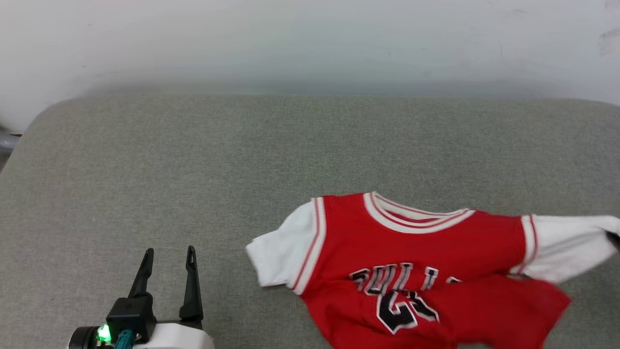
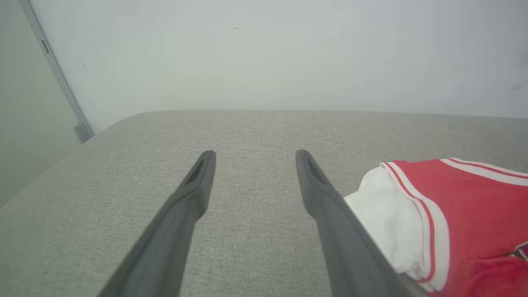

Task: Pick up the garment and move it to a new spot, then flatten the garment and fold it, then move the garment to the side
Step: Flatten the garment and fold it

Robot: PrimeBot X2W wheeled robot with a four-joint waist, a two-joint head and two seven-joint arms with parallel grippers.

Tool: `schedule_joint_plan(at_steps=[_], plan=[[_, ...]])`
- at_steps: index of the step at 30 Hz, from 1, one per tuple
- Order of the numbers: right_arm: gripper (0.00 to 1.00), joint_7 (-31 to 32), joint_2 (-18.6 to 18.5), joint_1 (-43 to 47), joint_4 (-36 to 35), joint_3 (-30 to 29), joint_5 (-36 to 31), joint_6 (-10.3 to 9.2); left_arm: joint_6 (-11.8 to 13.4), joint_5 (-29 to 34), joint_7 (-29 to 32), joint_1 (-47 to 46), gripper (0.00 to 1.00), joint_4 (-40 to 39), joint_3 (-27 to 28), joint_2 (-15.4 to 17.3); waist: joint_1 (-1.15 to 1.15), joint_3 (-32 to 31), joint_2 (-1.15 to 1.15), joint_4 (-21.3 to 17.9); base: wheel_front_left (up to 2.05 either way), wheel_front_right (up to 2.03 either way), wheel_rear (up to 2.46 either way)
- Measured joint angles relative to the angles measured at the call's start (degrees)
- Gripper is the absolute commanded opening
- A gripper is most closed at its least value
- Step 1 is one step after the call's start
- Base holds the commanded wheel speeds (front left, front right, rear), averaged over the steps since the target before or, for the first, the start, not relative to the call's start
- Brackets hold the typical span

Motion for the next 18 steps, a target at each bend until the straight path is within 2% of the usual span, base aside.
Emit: schedule_joint_plan(at_steps=[9, 10, 16, 17, 18], plan=[[0.0, 1.71, 4.9, 8.88, 13.92, -8.4, -0.55, 0.01, -0.6, 0.16, 0.0, -0.85, 1.0, 0.46, -0.03, 0.0, 0.0, 1.32, 0.0, 1.07, 0.0, 0.0, 0.0], [0.0, 1.46, 5.3, 10.4, 17.64, -9.67, -1.07, 0.01, -0.74, 0.15, 0.0, -0.85, 1.0, 0.65, 0.05, 0.0, 0.0, 1.44, 0.0, 1.43, 0.0, 0.0, 0.0], [0.0, -2.3, 7.49, 11.37, 20.04, -11.96, 0.34, -0.02, -0.65, 0.04, 0.0, -0.77, 1.0, 0.96, 0.13, 0.01, 0.0, 0.86, 0.0, 1.33, 0.0, 0.0, 0.0], [0.26, -3.68, 8.0, 11.37, 19.93, -12.41, 0.37, -0.02, -0.52, -0.1, 0.0, -0.77, 1.0, 0.99, 0.13, 0.0, 0.0, 0.7, 0.0, 1.22, 0.0, 0.0, 0.0], [1.0, -5.14, 8.44, 11.34, 19.48, -12.72, 0.24, -0.02, -0.51, -0.15, 0.0, -0.76, 1.0, 1.03, 0.11, -0.02, 0.0, 0.48, 0.0, 1.11, 0.0, 0.0, 0.0]])
